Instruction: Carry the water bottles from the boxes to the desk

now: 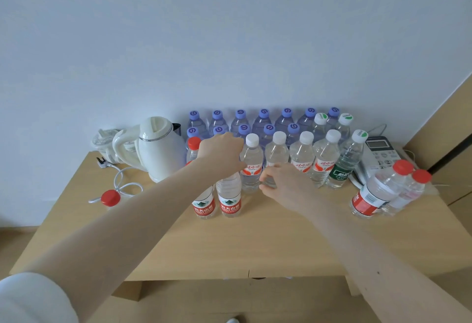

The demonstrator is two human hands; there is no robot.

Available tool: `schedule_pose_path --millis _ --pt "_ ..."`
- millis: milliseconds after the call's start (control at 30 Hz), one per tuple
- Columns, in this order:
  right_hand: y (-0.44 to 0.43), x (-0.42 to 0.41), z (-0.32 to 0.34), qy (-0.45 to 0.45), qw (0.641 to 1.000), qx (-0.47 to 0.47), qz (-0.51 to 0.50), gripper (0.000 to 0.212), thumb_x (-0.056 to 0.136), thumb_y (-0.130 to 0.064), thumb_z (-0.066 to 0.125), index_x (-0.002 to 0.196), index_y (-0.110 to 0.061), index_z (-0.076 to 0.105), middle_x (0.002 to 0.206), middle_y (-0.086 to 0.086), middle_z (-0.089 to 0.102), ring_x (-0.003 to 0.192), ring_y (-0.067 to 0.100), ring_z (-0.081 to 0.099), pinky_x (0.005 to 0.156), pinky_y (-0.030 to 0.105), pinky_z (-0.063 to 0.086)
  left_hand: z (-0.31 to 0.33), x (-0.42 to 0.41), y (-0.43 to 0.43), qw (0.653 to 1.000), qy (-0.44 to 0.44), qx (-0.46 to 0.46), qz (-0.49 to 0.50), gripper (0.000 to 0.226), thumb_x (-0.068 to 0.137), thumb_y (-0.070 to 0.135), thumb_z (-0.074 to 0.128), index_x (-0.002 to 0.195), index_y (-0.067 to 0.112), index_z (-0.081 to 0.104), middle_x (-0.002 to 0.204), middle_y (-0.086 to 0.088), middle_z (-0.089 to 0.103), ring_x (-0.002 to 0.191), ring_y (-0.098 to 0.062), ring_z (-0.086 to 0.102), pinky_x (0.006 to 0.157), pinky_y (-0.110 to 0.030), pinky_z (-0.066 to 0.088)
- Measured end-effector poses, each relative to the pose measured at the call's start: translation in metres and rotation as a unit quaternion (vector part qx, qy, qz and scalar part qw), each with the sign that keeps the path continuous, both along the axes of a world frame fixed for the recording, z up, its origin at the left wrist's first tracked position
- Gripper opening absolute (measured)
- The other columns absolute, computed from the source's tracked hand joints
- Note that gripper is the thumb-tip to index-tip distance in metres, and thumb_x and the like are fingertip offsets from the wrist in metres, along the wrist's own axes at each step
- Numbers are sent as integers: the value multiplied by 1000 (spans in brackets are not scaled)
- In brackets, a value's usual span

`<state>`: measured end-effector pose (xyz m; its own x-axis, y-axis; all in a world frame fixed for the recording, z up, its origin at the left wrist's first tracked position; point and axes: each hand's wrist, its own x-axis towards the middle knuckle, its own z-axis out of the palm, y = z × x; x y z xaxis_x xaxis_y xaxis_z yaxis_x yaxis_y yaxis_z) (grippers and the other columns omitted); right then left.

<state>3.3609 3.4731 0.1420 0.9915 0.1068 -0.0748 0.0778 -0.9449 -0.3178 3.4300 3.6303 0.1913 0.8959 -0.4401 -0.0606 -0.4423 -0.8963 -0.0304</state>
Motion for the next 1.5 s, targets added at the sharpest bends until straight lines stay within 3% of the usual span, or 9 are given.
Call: schedule_pose_path --millis 300,467,667,900,1067,1267,1500 --pt "-27 -10 10 -20 995 5 -94 24 94 -34 54 114 -23 63 117 -3 55 114 18 49 81 29 40 -6 1 -29 994 6 -17 -107 31 97 43 45 115 20 56 106 1 52 103 -22 55 68 -32 36" --pt "-74 -41 15 -19 984 -3 -178 26 94 -32 57 118 -23 62 121 -3 54 120 18 46 87 31 41 -8 -15 -80 982 21 -29 -188 35 97 43 45 120 19 55 113 0 54 106 -22 54 68 -32 38" --pt "-150 -69 25 -47 965 -11 -257 27 95 -37 55 119 -25 62 117 -2 54 113 18 50 81 29 40 -10 -34 -156 966 29 -75 -244 36 95 44 49 120 20 55 117 1 54 110 -22 52 71 -32 39" --pt "-223 -74 27 -60 967 -10 -248 38 93 -34 57 130 -29 49 131 -3 49 117 20 51 82 29 39 -15 -48 -237 967 40 -113 -224 37 93 41 53 124 20 48 120 1 55 108 -23 53 71 -30 34" --pt "-248 -66 23 -36 979 -23 -199 49 96 -35 54 142 -34 37 143 -8 37 123 16 48 79 24 28 -28 -51 -251 976 66 -136 -156 41 93 43 53 127 21 48 122 4 55 107 -20 54 70 -30 40" --pt "-261 -45 5 -4 989 53 -137 34 93 -20 59 126 -24 52 127 3 50 109 25 54 85 33 44 -37 -57 -241 984 86 -136 -78 42 92 44 55 126 21 48 120 3 55 106 -20 56 73 -32 47" --pt "-237 -28 2 -7 994 81 -68 28 90 -21 64 118 -18 58 108 9 51 100 27 54 78 28 37 -36 -65 -197 988 73 -133 13 39 93 41 55 127 22 48 124 5 55 106 -20 57 76 -32 46"
